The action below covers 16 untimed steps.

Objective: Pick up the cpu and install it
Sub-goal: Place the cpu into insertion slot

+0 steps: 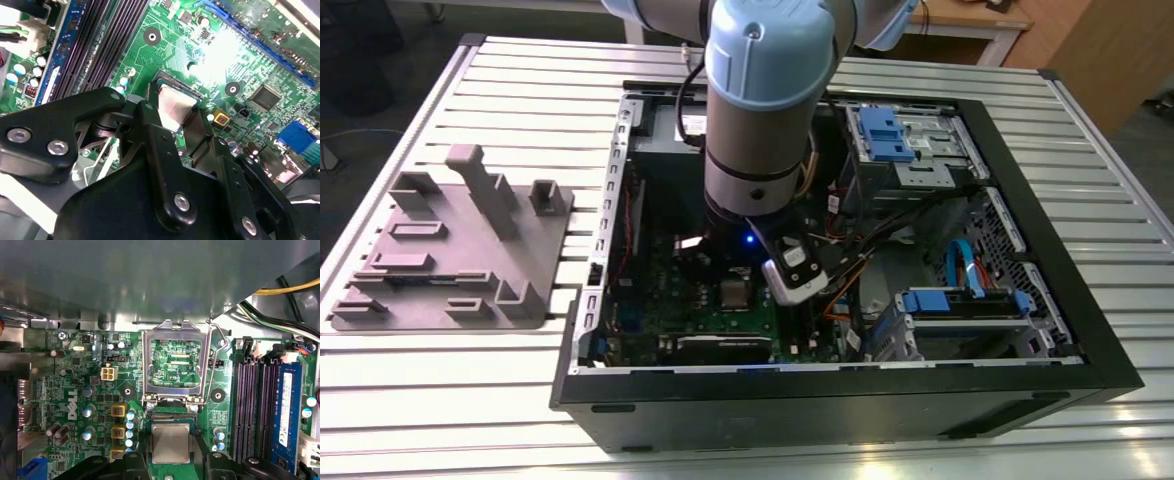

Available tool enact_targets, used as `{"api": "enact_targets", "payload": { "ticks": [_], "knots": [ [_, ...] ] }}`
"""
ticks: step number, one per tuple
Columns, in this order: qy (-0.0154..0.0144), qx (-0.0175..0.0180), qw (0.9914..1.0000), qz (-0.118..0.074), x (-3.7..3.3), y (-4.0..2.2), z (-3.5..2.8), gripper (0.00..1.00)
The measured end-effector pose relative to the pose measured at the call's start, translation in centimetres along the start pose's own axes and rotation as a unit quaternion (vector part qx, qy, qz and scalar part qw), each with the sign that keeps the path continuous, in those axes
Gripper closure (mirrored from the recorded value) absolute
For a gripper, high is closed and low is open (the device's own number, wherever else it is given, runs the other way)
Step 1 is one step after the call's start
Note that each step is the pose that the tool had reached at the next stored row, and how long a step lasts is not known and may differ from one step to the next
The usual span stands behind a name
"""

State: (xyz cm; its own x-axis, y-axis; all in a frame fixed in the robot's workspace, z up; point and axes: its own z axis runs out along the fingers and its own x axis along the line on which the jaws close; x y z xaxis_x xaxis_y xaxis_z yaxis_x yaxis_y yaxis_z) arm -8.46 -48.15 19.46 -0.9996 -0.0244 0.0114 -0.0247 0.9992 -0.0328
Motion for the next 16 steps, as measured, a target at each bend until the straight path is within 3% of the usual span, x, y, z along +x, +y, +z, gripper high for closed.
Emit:
{"api": "enact_targets", "payload": {
  "ticks": [16],
  "knots": [
    [0.0006, -0.0006, 0.99983, 0.018, 0.02, -0.09, 0.19, 0.55]
  ]
}}
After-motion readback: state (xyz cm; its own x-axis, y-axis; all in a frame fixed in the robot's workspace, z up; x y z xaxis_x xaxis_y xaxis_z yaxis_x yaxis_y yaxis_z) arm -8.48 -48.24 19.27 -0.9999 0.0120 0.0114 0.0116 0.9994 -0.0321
